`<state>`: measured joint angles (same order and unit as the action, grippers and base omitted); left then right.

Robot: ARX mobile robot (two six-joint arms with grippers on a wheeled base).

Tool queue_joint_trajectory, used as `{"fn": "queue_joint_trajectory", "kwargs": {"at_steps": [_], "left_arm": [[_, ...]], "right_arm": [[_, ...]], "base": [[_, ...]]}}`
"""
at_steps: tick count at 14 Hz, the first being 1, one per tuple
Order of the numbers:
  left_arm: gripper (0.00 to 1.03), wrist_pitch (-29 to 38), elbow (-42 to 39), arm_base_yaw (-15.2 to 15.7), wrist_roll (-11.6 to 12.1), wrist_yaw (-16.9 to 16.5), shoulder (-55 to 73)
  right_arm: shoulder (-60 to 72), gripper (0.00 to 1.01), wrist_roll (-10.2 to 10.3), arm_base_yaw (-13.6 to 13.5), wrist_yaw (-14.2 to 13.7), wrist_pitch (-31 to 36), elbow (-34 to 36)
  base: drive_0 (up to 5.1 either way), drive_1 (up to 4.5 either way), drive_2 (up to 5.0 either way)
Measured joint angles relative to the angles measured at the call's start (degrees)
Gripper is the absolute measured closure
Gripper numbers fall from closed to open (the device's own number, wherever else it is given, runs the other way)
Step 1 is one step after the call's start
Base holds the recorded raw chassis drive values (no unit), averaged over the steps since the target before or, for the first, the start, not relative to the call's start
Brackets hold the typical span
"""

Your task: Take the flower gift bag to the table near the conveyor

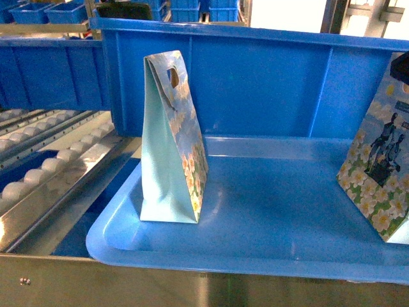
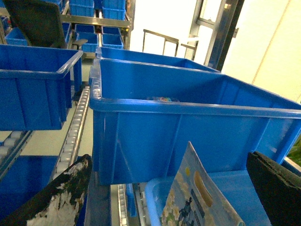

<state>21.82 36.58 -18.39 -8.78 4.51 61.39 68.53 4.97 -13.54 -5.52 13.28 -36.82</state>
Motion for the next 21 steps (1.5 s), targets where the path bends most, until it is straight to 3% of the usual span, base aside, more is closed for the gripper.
{"fn": "queue_joint_trajectory", "kwargs": {"at_steps": [2, 6, 14, 18, 21], "left_arm": [[0.05, 0.0, 0.0, 0.0, 0.0, 0.0, 0.0], [0.05, 0.0, 0.0, 0.0, 0.0, 0.0, 0.0], [0.05, 0.0, 0.0, 0.0, 0.0, 0.0, 0.0], [0.05, 0.0, 0.0, 0.0, 0.0, 0.0, 0.0], [0.05, 0.0, 0.0, 0.0, 0.0, 0.0, 0.0]], "right_arm": [[2.2, 0.03, 1.4, 1.2, 0.7, 0.0, -0.1], [4.8, 0.05, 1.6, 1.2, 1.2, 2.8, 0.2], [5.6, 1.0, 1.6, 1.2, 1.9, 6.2, 1.9], [2.4, 0.99, 1.4, 1.2, 1.7, 7.0, 4.0], [-7.4, 0.99, 0.9, 2.1, 0.7, 5.7, 5.8]], "base": [[0.0, 0.0, 0.0], [0.0, 0.0, 0.0], [0.0, 0.0, 0.0], [0.0, 0.0, 0.0], [0.0, 0.0, 0.0]]}}
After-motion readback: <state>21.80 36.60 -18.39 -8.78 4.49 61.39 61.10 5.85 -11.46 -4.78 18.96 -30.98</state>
